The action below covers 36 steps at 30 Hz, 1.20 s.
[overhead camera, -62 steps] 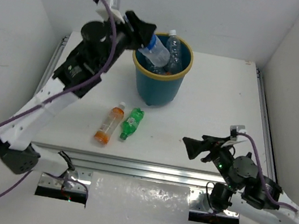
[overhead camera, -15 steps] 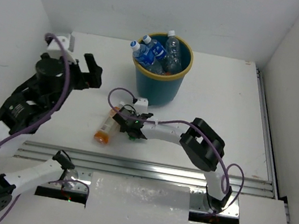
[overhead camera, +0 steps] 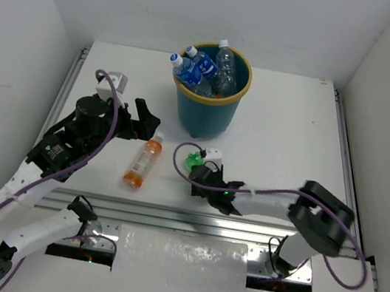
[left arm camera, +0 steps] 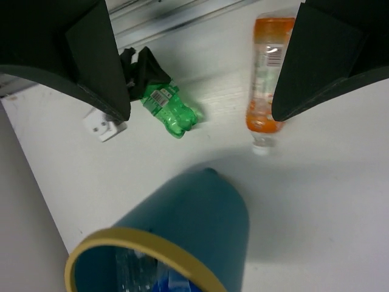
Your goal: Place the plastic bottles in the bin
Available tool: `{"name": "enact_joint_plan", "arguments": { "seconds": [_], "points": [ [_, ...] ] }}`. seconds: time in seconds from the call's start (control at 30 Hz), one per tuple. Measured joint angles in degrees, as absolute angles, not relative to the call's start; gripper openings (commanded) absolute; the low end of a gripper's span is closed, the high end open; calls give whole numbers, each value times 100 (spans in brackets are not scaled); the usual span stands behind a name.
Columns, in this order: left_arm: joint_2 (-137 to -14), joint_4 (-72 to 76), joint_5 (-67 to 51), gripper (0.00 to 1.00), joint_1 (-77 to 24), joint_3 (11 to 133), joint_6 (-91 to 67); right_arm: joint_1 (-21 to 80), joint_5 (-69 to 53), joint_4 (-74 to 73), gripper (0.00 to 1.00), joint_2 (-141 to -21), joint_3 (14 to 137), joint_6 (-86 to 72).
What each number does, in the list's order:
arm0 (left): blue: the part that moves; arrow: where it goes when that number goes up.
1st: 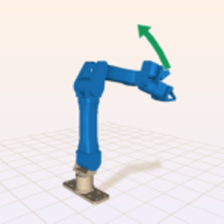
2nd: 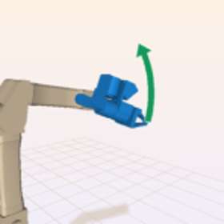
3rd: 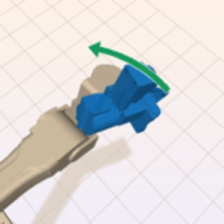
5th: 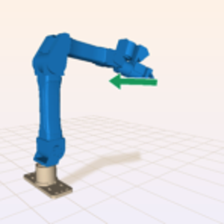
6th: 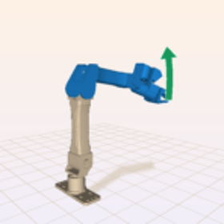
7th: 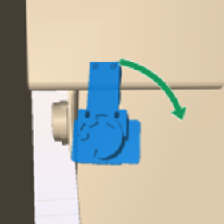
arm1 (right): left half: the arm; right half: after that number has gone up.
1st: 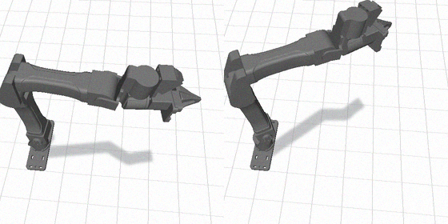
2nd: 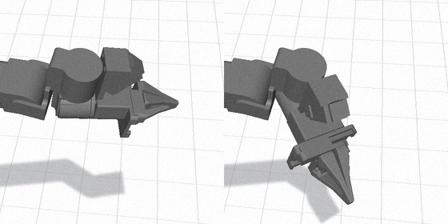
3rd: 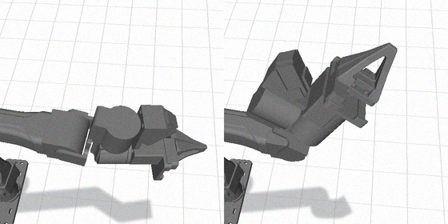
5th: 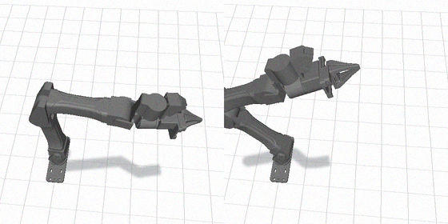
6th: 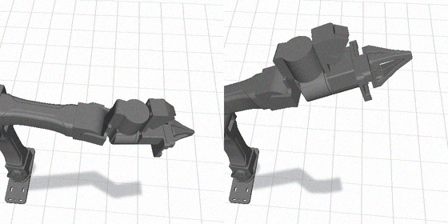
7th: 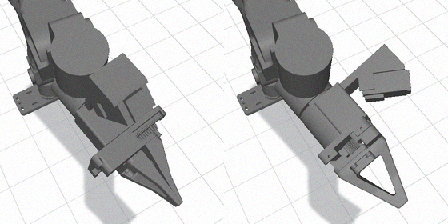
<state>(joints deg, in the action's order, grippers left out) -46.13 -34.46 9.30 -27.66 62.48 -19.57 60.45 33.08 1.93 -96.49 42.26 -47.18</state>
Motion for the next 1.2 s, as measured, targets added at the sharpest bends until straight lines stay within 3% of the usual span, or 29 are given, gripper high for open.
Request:
{"name": "enact_joint_plan", "arguments": {
  "seconds": [0.23, 0.37, 0.77, 0.93, 1.0, 1.07, 1.1, 1.2],
  "points": [
    [-4521, -1981, -545, 100, -2766, 4517, -2775, 6007, 2255, 1297, 15, -6792, 2475, -3361],
    [-4790, -821, -1459, 100, -2768, 3730, -3312, 5981, 2003, 1415, 6, -5566, 2178, -3024],
    [-5365, 1608, -2825, 100, -2989, 3074, -4366, 5933, 1306, 1463, 7, -3887, 1636, -2626],
    [-5981, 1861, -2871, 99, -3640, 3234, -4399, 5933, 856, 1632, 8, -3990, 1647, -2565],
    [-6198, 1964, -2923, 91, -3791, 3282, -4427, 5933, 711, 1678, 9, -4104, 1651, -2565],
    [-6300, 2123, -3033, 55, -3854, 3282, -4495, 5933, 600, 1721, 9, -4226, 1671, -2565],
    [-6318, 2191, -3072, 25, -3861, 3293, -4552, 5933, 576, 1750, 9, -4263, 1673, -2565],
    [-6318, 2200, -3124, 2, -3854, 3402, -4521, 5933, 609, 1844, 9, -4222, 1684, -2569]
  ]
}}
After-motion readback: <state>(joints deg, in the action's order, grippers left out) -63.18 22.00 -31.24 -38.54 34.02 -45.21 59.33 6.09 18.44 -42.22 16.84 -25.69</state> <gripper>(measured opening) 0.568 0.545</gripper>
